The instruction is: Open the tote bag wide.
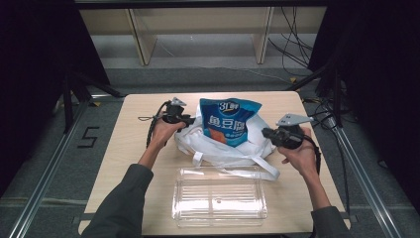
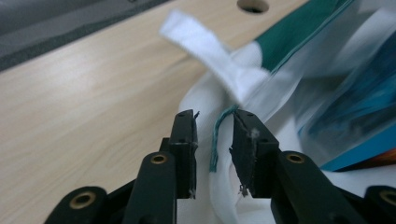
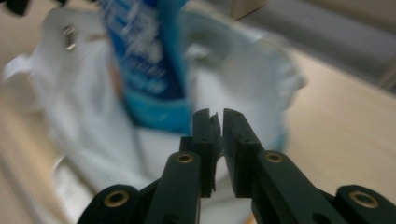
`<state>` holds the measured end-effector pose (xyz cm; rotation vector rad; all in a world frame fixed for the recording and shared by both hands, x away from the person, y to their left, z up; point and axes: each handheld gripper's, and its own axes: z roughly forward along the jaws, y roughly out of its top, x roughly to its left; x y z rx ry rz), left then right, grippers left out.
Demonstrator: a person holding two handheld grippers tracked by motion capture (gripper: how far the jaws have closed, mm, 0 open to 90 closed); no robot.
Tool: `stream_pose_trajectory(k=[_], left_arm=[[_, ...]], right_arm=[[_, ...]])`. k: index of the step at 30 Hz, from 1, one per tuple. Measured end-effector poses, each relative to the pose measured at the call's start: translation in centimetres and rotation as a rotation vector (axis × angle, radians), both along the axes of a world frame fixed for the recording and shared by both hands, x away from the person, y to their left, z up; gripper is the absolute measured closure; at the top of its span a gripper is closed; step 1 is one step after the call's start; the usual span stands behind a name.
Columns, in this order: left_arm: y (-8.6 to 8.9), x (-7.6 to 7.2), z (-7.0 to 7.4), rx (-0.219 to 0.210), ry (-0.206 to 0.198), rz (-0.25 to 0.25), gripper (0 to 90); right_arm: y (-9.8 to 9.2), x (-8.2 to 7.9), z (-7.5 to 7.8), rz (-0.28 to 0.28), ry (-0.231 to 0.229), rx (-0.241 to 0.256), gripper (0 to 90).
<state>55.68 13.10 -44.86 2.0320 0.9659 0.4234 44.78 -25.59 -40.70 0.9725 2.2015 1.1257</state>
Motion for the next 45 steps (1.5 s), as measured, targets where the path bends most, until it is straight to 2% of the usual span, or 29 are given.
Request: stream_pose_trajectory(k=[1, 3, 5, 6, 7, 9, 10, 11, 13, 14, 15, 17, 19, 21, 22, 24, 26, 28, 30, 31, 32, 33, 35, 36, 37, 39, 41, 44, 45], left_arm=[[0.0, -0.3, 0.5, -0.012, -0.01, -0.01, 68.6], [0.2, -1.2, 1.4, -0.029, -0.039, -0.021, 70.9], [0.4, -2.2, 2.0, -0.059, -0.051, -0.047, 77.2], [0.6, -2.6, 2.2, -0.067, -0.06, -0.061, 79.8], [0.5, -3.1, 2.1, -0.07, -0.057, -0.071, 81.3], [0.5, -3.9, 1.6, -0.036, -0.049, -0.093, 82.4], [0.4, -4.2, 1.2, -0.034, -0.035, -0.101, 82.9], [0.4, -4.6, 0.8, -0.025, -0.035, -0.111, 83.1], [0.2, -5.2, 0.1, -0.025, -0.039, -0.127, 83.6], [0.1, -5.4, -0.3, -0.036, -0.037, -0.123, 83.8], [0.1, -5.6, -0.7, -0.022, -0.033, -0.131, 84.2], [-0.1, -5.6, -1.5, 0.018, -0.012, -0.15, 84.8], [-0.3, -5.6, -2.3, 0.035, -0.002, -0.15, 85.8], [-0.4, -5.6, -3.0, 0.051, 0.01, -0.135, 86.3], [-0.4, -5.6, -3.3, 0.054, 0.023, -0.135, 86.4], [-0.2, -5.6, -3.5, 0.065, 0.018, -0.136, 86.4], [0.0, -5.7, -3.3, 0.049, 0.02, -0.131, 86.3], [0.0, -5.8, -3.0, 0.036, 0.012, -0.133, 86.1], [0.0, -6.1, -2.5, 0.025, -0.001, -0.144, 85.7], [-0.1, -6.3, -2.2, 0.022, -0.007, -0.146, 85.4], [0.0, -6.6, -1.9, 0.019, -0.016, -0.156, 85.3], [0.0, -6.8, -1.7, 0.016, -0.018, -0.163, 85.2], [0.1, -7.6, -1.2, 0.024, -0.031, -0.182, 85.0], [0.2, -7.8, -1.1, 0.029, -0.032, -0.183, 84.9], [0.3, -8.2, -1.2, 0.039, -0.035, -0.189, 84.8], [0.4, -8.6, -1.8, 0.068, -0.036, -0.189, 84.8], [0.4, -8.7, -2.9, 0.09, -0.009, -0.192, 85.3], [0.3, -8.2, -4.3, 0.119, 0.009, -0.196, 86.3], [0.2, -8.1, -4.7, 0.125, 0.021, -0.182, 86.5]], right_arm=[[-0.2, 0.3, 0.4, -0.014, -0.023, -0.025, 84.3], [-0.2, 0.9, 0.5, -0.02, -0.029, -0.018, 85.9], [0.0, 1.6, -0.1, -0.02, -0.001, -0.022, 87.8], [0.0, 2.0, -0.4, -0.005, -0.004, -0.036, 88.3], [0.2, 2.3, -0.7, -0.003, 0.027, -0.049, 88.6], [0.2, 3.3, -1.6, -0.015, 0.037, -0.08, 89.6], [0.1, 3.7, -1.9, -0.029, 0.044, -0.091, 89.8], [0.0, 4.2, -2.5, -0.059, 0.043, -0.092, 90.0], [-0.5, 5.0, -3.6, -0.108, 0.065, -0.103, 90.0], [-0.8, 5.5, -4.2, -0.113, 0.064, -0.113, 90.0], [-1.0, 5.8, -4.8, -0.125, 0.104, -0.112, 90.0], [-1.1, 6.3, -6.4, -0.131, 0.13, -0.121, 90.0], [-1.0, 6.7, -7.7, -0.131, 0.165, -0.144, 90.0], [-0.6, 7.0, -9.0, -0.116, 0.177, -0.176, 90.0], [-0.3, 7.1, -9.3, -0.119, 0.162, -0.199, 90.0], [0.2, 7.1, -8.6, -0.1, 0.155, -0.245, 90.0], [0.2, 6.6, -7.4, -0.105, 0.122, -0.247, 89.4], [0.2, 5.9, -5.9, -0.107, 0.107, -0.209, 89.0], [0.4, 4.9, -4.7, -0.063, 0.105, -0.149, 88.6], [0.6, 4.5, -4.2, -0.03, 0.101, -0.099, 88.5], [0.8, 4.0, -3.9, 0.002, 0.081, -0.073, 88.5], [1.3, 3.0, -3.4, 0.028, 0.111, -0.063, 88.5], [1.7, 1.6, -3.0, 0.083, 0.099, -0.066, 88.7], [2.0, 0.8, -3.0, 0.095, 0.126, -0.068, 88.9], [2.0, 0.5, -3.2, 0.105, 0.13, -0.086, 89.5], [1.8, -0.3, -4.4, 0.103, 0.182, -0.126, 89.6], [1.7, -0.4, -6.0, 0.091, 0.199, -0.113, 90.0], [1.8, -0.5, -7.2, 0.084, 0.238, -0.123, 90.0], [1.9, -0.6, -7.2, 0.078, 0.257, -0.126, 90.0]])
